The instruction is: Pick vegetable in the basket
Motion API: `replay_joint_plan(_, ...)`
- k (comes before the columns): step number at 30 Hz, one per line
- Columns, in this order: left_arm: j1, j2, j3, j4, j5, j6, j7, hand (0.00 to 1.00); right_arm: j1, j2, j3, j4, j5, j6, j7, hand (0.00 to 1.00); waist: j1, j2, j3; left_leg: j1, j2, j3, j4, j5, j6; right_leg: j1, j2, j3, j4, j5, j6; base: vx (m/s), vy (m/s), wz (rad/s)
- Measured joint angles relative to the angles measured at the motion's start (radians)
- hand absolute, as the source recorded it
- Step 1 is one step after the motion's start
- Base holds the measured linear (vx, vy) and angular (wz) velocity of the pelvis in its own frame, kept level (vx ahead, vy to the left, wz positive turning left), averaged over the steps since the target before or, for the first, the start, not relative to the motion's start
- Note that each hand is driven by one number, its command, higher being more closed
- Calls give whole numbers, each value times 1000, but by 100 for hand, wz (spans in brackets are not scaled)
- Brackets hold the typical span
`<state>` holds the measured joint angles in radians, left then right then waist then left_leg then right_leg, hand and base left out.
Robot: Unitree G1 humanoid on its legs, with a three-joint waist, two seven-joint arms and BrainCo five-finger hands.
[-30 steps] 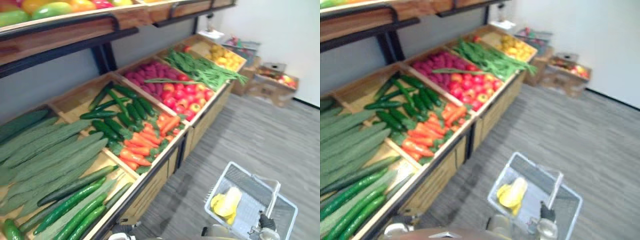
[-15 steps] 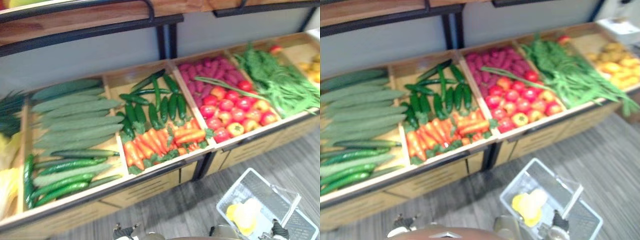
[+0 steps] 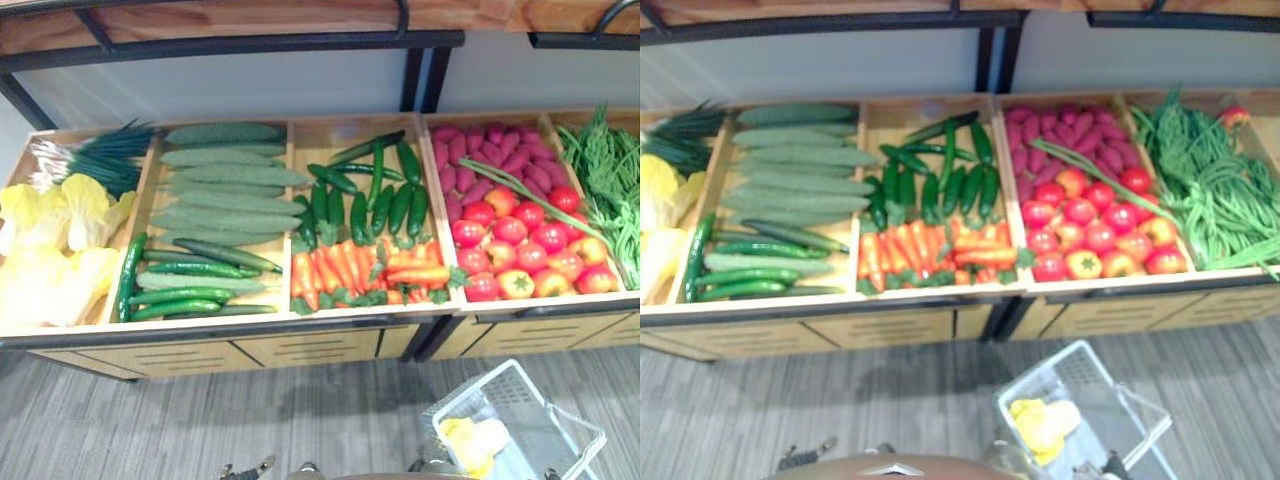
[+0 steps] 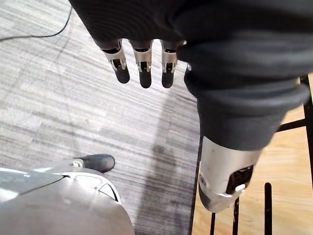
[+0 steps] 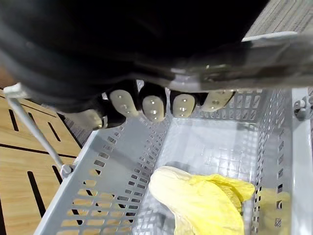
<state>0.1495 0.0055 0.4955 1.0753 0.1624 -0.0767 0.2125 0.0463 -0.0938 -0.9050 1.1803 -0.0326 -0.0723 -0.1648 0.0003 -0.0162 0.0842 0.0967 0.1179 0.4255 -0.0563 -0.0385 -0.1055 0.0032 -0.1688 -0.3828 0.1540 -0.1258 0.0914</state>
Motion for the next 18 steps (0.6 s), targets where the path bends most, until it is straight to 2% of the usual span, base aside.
replay_joint_plan(2, -2, 6, -22, 0, 18, -1, -1, 0, 21, 22, 3, -34, 0, -1, -2, 100, -1, -3, 2, 24, -23, 2, -34, 9, 14, 1, -16, 10, 12, 1, 2, -72, 115, 1)
replay_joint_plan(5, -3, 23, -66, 0, 18, -1, -2, 0, 31, 25, 10, -48, 0, -3, -2, 100, -6, -1, 6, 38, -29, 4, -41, 5, 24, -18, -34, 32, 73, 1, 2, -46, 51, -1)
replay_joint_plan(7, -8, 33, -108, 0, 17, -2, -2, 0, 33, 25, 15, -66, -1, -3, -2, 100, -10, -6, 20, 50, -31, 5, -45, -5, 26, -40, -45, 64, 142, 1, 2, -65, 41, -1)
replay_joint_plan(8, -11, 40, -128, -2, 16, -3, -1, 0, 33, 24, 29, -71, -2, -6, -1, 100, -15, 0, 19, 54, -34, 4, -45, -8, 23, -59, -52, 88, 184, 1, 2, -65, 35, 2)
replay_joint_plan(10, -12, 48, -148, -2, 15, -9, -1, 0, 34, 24, 58, -72, -7, -16, -1, 100, -23, -5, 19, 54, -38, 2, -45, -8, 23, -69, -52, 125, 199, 1, 2, -25, 13, 1)
replay_joint_plan(14, -39, 54, -161, -30, -5, -20, 0, 0, 34, 24, 111, -72, -8, -29, 0, 100, -19, -15, 15, 36, -47, 6, -45, 3, 35, -49, -42, 158, 93, 2, 3, 11, -14, -4)
replay_joint_plan(15, -35, 53, -188, -100, -22, -24, 2, 0, 33, 24, 128, -71, -8, -28, 0, 100, -16, -18, 12, 22, -48, 5, -44, 10, 36, -37, -36, 162, 41, 15, 26, 39, -17, 0)
replay_joint_plan(17, -26, 53, -208, -173, -31, -33, 3, 0, 34, 25, 131, -71, -8, -28, 0, 100, -12, -20, 10, 18, -49, 4, -44, 11, 36, -23, -31, 162, 2, 20, 34, 20, -4, 0)
replay_joint_plan(18, -12, 55, -236, -276, -30, -45, 8, 0, 38, 24, 140, -71, -8, -27, -1, 100, -3, -17, 9, 18, -48, 4, -44, 12, 36, -10, -26, 163, -23, 24, 39, 40, -9, 0)
